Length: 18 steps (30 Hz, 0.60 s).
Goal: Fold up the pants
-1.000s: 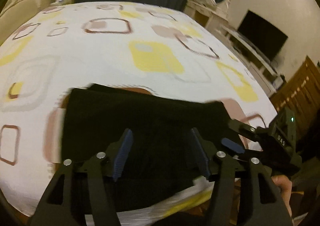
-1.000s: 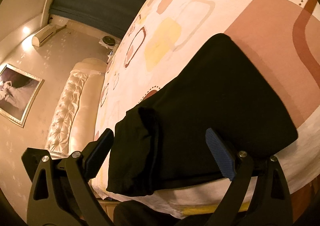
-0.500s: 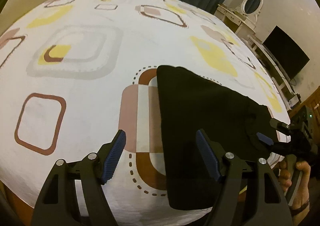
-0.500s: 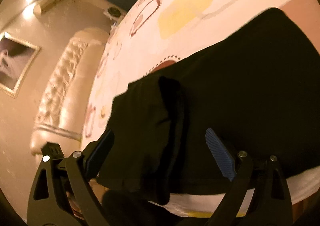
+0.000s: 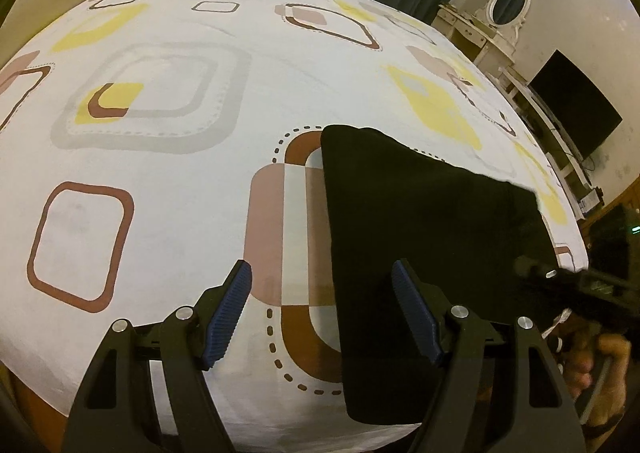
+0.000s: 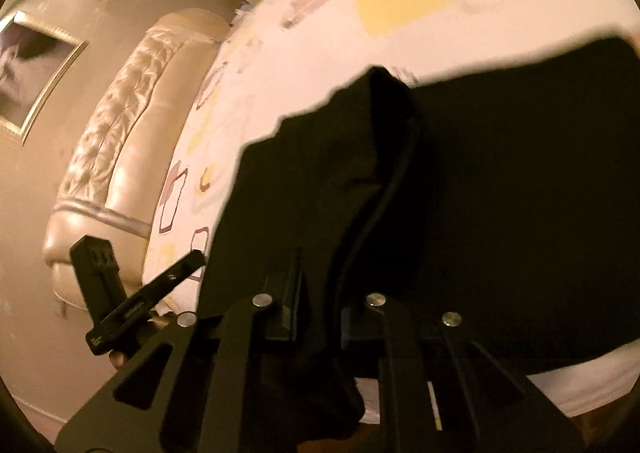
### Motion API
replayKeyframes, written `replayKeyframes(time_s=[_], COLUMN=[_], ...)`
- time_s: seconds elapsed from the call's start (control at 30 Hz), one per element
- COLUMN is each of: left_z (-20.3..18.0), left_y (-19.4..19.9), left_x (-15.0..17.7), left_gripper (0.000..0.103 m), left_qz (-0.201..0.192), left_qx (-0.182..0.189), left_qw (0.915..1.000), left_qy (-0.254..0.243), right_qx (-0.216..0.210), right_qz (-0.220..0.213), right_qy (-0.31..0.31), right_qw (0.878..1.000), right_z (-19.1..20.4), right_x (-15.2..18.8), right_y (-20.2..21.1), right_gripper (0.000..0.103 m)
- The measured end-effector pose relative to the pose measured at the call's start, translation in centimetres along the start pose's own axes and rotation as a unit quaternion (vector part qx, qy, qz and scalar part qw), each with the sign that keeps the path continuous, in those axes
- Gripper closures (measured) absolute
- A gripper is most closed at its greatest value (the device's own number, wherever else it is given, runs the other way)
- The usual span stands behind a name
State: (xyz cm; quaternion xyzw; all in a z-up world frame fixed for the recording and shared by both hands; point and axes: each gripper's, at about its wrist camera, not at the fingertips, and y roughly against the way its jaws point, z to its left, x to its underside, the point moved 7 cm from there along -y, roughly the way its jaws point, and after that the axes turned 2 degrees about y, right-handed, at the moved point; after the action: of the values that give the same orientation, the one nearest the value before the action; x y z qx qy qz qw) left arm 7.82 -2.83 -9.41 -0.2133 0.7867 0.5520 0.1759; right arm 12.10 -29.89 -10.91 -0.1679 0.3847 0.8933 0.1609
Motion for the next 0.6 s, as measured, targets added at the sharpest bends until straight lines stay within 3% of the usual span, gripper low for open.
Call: replayKeyframes(time_s=[0.13,0.3,0.6], left_z=[-0.1,-1.0,-3.9], left_y=[0.2,0.5,0.1], left_x=[0.2,0.3,1.3], left_gripper=[0.028,0.028,0.028], left_qz=[0.002,-0.001,0.012], left_qx=[0.004,0.012,0.033], left_qw=[1.0000,0.9999,0.9989], left_qy=[0.004,-0.007,-0.030], right_qx=[0.017,0.041,0.102], right_qz=[-0.033,-0.060,-0.053], right_qy=[0.043,0.045,-0.013], right_qw=[0.998,0.996,0.993], right_z=[1.8,0.1,-9.4], right_x=[-1.9,-3.6,-3.2], right_y=[3.5,7.5,10.1], right_gripper=[0.091,0.091,0.091])
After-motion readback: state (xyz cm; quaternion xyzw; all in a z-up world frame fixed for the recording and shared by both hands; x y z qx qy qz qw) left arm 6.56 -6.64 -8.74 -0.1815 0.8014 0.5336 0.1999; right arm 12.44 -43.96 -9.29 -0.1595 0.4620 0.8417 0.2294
